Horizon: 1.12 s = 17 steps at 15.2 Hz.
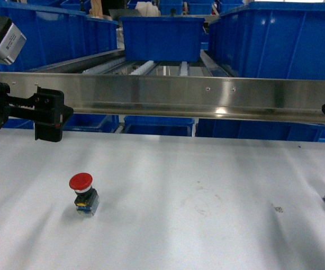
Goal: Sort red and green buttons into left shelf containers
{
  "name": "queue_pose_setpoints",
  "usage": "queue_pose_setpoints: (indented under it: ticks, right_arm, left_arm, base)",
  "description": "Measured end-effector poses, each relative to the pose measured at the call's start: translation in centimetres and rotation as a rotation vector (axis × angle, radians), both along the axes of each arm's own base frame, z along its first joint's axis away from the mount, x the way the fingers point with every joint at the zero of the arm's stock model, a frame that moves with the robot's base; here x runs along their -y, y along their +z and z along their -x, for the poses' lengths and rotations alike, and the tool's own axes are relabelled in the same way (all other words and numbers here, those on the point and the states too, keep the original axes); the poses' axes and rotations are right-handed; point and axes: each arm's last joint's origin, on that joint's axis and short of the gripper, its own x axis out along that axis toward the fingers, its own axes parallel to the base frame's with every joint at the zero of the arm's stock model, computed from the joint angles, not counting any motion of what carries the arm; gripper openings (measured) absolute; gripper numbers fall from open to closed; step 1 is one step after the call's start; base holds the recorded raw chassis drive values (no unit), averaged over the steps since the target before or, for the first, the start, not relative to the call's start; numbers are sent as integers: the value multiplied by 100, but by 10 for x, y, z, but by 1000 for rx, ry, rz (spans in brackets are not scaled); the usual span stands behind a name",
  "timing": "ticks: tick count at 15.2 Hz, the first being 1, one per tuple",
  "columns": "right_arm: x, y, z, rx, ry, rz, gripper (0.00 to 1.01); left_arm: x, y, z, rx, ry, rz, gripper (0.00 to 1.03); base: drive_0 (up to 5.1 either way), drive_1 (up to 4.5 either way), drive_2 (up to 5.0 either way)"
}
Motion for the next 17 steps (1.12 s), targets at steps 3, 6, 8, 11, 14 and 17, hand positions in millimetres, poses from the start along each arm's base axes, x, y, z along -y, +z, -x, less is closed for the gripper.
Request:
queue_pose_setpoints:
  ticks: [3, 6, 8, 11, 14, 17]
  right_arm:
    - [0, 0, 0, 0, 1, 0, 98]
    - [-4, -2, -3, 4, 25, 24, 98]
    - [-3, -11, -15, -43, 36, 44, 98]
    - [5, -16, -42, -89, 25, 82, 98]
    - [23, -29, -57, -275, -2, 102, 98]
    - [39, -51, -58, -441, -39, 73, 98]
  left_arm:
    - [0, 0, 0, 0, 0, 0, 98]
    - [0, 0, 0, 0, -1, -2, 98]
    - [0, 0, 0, 0, -2, -2, 98]
    - [0, 0, 0, 1, -2, -2, 98]
    - [0, 0, 0, 0, -2, -3, 98]
    - [0, 0, 0, 1, -3, -5, 98]
  base:
    - [0, 0, 0]
    - [0, 0, 0]
    - [0, 0, 0]
    - [0, 0, 0]
    - [0, 0, 0]
    - [0, 0, 0]
